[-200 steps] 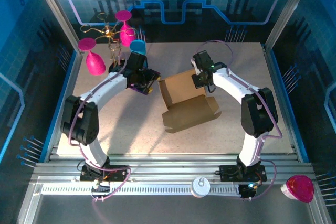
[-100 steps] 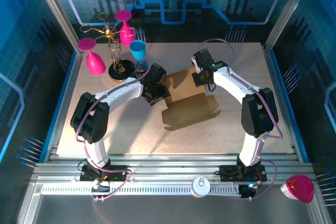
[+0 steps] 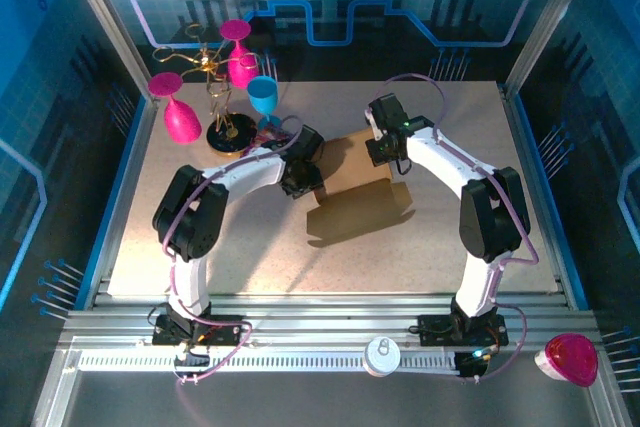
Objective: Fold the paper box
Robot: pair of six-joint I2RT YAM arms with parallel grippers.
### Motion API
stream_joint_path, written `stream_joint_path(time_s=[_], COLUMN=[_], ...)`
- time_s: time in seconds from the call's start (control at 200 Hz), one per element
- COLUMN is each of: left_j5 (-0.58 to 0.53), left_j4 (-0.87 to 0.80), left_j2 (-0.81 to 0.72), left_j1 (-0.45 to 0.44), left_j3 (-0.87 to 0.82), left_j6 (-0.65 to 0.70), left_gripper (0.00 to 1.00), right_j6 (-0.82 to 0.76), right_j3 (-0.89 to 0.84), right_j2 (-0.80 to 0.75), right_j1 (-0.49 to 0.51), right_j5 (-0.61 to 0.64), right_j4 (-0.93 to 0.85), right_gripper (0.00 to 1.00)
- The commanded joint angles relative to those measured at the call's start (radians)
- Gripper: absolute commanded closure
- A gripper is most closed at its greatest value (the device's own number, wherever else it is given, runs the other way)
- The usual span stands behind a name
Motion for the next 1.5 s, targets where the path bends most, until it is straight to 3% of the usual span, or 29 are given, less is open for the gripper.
stream_joint_path(time_s=[0.0,0.095,0.275,0.41,0.69,0.976,1.356,1.496], left_j5=[-0.042,-0.054,-0.074,-0.108,-0.206,-0.22,-0.178,-0.148], left_j4=[0.014,0.02,-0.005,-0.037,-0.182,-0.208,-0.208,-0.208], left_j2=[0.025,0.04,0.071,0.078,0.115,0.114,0.105,0.098], left_j1=[-0.012,-0.016,-0.018,-0.03,-0.057,-0.06,-0.059,-0.056], left_j3=[0.028,0.043,0.067,0.08,0.175,0.192,0.213,0.216], left_j6=[0.03,0.045,0.06,0.068,0.082,0.082,0.075,0.052], left_gripper=[0.64,0.64,0.76,1.0,1.0,1.0,1.0,1.0], right_j6=[-0.007,-0.006,-0.002,-0.005,-0.013,0.002,-0.001,0.048], right_j3=[0.03,0.032,0.03,0.028,0.074,0.136,0.198,0.307], right_j2=[0.004,0.006,0.006,0.007,0.045,0.099,0.096,0.1], right_j1=[-0.008,-0.008,-0.007,-0.001,0.028,0.047,0.054,0.045], right_j5=[-0.027,-0.029,-0.028,-0.022,0.078,0.221,0.13,0.05], right_j4=[-0.014,-0.015,-0.017,-0.02,-0.074,-0.155,-0.198,-0.294], right_gripper=[1.0,1.0,1.0,1.0,1.0,1.0,1.0,0.63])
